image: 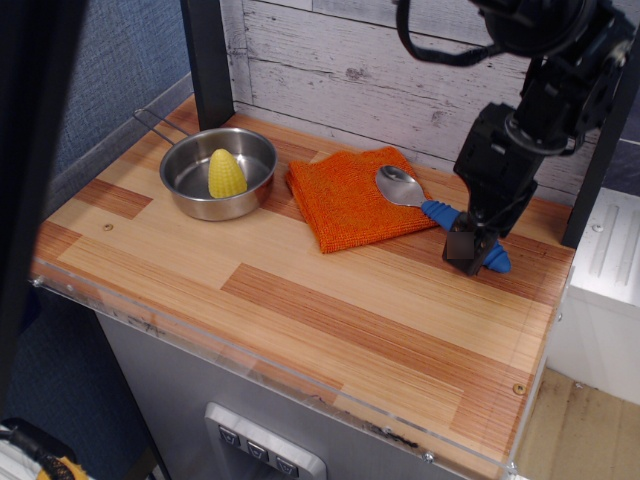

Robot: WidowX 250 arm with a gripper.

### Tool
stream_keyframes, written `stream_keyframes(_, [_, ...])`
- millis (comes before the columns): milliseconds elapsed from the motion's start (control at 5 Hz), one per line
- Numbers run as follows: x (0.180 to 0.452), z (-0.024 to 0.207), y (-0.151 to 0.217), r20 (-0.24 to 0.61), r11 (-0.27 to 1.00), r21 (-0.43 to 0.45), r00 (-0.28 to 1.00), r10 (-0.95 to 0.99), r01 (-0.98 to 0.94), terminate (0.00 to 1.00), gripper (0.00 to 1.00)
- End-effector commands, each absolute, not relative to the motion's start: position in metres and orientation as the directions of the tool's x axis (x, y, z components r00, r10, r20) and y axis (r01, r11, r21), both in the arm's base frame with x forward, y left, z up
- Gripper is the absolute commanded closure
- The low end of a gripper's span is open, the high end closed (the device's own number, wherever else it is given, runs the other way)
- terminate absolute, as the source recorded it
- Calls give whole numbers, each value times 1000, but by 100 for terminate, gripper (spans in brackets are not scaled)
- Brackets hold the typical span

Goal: Place the spoon on the orange cloth.

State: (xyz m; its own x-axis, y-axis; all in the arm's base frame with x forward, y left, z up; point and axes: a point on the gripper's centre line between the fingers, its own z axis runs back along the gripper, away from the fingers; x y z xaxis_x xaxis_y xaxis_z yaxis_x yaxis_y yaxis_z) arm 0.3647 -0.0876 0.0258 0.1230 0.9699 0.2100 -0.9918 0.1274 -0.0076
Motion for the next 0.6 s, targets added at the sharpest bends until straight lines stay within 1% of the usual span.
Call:
stream_keyframes(0, [358, 94, -81, 213, 93, -140, 62, 975, -986, 0, 0])
stream_keyframes(200, [353, 121, -75, 219, 68, -194, 25, 975, -979, 0, 0])
stream_keyframes(400, [344, 146, -65, 220, 12, -229, -40, 975, -973, 0, 0])
